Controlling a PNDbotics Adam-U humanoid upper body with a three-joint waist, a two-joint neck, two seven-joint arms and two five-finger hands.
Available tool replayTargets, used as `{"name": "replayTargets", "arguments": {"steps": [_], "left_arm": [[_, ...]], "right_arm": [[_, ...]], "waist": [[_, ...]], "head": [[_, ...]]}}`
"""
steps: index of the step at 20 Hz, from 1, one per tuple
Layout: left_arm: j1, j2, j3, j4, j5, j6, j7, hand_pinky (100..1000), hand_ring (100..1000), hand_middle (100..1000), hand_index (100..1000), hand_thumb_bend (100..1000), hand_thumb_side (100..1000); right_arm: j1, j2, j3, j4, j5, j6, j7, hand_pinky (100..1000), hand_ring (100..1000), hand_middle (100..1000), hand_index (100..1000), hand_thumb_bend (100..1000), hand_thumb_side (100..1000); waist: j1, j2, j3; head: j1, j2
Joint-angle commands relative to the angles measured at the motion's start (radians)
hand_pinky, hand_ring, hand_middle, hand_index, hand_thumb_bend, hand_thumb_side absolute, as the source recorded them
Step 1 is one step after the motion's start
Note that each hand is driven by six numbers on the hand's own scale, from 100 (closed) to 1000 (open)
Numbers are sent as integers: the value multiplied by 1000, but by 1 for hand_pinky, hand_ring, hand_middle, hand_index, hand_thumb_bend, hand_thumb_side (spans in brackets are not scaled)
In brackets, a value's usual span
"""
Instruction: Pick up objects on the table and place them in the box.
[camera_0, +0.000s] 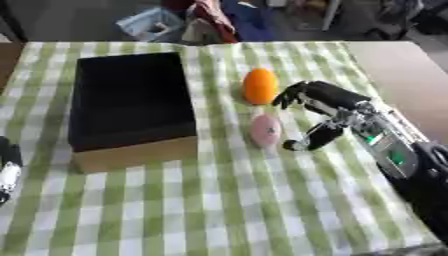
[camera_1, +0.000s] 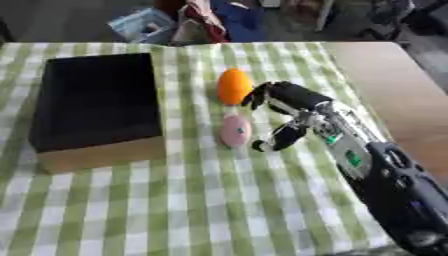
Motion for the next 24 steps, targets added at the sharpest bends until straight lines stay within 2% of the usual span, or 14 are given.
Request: {"name": "replayTargets", "arguments": {"steps": [1,8,14,17,20,22,23,24], "left_arm": [[-8,8,2,-9,1,-2,-2,667,532,536,552,198,100],[-9,7,1,-8,1,-2,-4,667,532,536,552,197,100],[-9,7,1,-7,1,-2,-4,667,532,536,552,197,100],[-10,8,1,-7,1,-2,-4,667,532,536,552,197,100],[-10,8,1,-7,2,-2,-4,667,532,535,552,197,100],[-10,8,1,-6,2,-2,-4,667,532,535,552,196,100],[-11,8,1,-6,2,-2,-4,667,532,535,552,196,100],[-11,9,1,-6,2,-2,-4,667,532,535,552,196,100]], "right_arm": [[-28,-6,-8,22,20,-8,-12,697,740,620,786,537,152],[-60,14,1,58,38,-28,-21,694,733,603,729,505,156],[-69,18,10,65,45,-38,-32,690,723,591,571,461,157],[-69,17,12,62,47,-42,-49,683,711,570,480,366,143],[-70,14,13,53,49,-45,-71,682,707,560,429,326,148],[-70,11,13,43,47,-47,-79,682,707,558,426,326,143],[-70,9,13,38,46,-48,-80,682,707,558,434,350,131],[-70,8,14,34,43,-48,-78,684,712,565,469,417,119]], "waist": [[5,-17,2],[4,-16,2],[2,-16,5],[0,-17,7],[-1,-18,7],[-2,-18,7],[-3,-19,7],[-3,-19,7]], "head": [[-5,0],[-7,1],[-7,1],[-7,0],[-7,-1],[-7,-1],[-7,-1],[-7,-1]]}}
